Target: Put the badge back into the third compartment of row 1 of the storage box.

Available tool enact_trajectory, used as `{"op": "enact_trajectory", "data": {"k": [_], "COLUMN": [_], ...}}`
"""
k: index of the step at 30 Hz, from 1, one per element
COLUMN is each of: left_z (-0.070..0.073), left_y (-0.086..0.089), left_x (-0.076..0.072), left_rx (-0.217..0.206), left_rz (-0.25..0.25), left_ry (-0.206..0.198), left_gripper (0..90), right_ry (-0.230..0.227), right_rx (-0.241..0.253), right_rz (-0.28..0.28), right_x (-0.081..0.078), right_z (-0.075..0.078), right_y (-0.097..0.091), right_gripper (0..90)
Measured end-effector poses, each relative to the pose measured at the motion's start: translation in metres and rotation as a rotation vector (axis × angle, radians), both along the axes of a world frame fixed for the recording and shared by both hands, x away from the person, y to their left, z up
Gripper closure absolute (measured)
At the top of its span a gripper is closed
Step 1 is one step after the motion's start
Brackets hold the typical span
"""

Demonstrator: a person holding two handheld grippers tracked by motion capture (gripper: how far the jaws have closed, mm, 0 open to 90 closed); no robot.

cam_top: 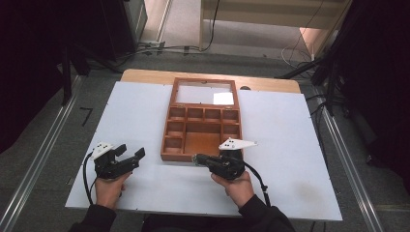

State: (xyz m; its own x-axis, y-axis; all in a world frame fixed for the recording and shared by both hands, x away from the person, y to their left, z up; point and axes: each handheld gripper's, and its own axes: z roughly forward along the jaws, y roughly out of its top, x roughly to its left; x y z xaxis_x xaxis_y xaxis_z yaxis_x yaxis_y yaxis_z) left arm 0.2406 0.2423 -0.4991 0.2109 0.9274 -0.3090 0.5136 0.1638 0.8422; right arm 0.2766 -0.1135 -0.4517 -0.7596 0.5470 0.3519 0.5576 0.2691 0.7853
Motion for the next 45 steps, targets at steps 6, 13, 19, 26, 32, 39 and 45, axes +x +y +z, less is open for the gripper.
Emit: {"op": "enact_trajectory", "data": {"k": [6,13,19,26,32,39,45], "left_z": [0.000,0.000,0.001,0.001,0.001,0.001,0.001], "left_y": [0.000,0.000,0.001,0.001,0.001,0.001,0.001], "left_x": [0.000,0.000,0.000,-0.001,-0.001,-0.001,-0.001], "left_rx": [-0.003,-0.005,-0.005,-0.004,-0.005,-0.004,-0.003], "left_rz": [-0.001,0.000,0.000,0.002,0.001,0.001,0.001], "left_ry": [-0.002,-0.004,-0.003,-0.004,-0.005,-0.004,-0.004], "left_gripper": [20.1,20.2,20.2,20.2,20.2,20.2,20.2], "right_ry": [0.001,-0.003,-0.007,-0.003,-0.005,-0.004,0.001], "right_rx": [0.004,0.008,0.005,0.003,0.002,0.005,0.003], "right_rz": [-0.006,-0.020,-0.029,-0.045,-0.057,-0.076,-0.094], "right_x": [0.004,0.011,0.016,0.022,0.026,0.032,0.039], "right_z": [0.002,0.004,0.004,0.003,0.002,0.003,0.002], "right_y": [0.000,0.000,0.000,0.000,0.000,-0.002,-0.005], "right_gripper": [85.8,85.8,85.8,85.8,85.8,85.8,85.8]}}
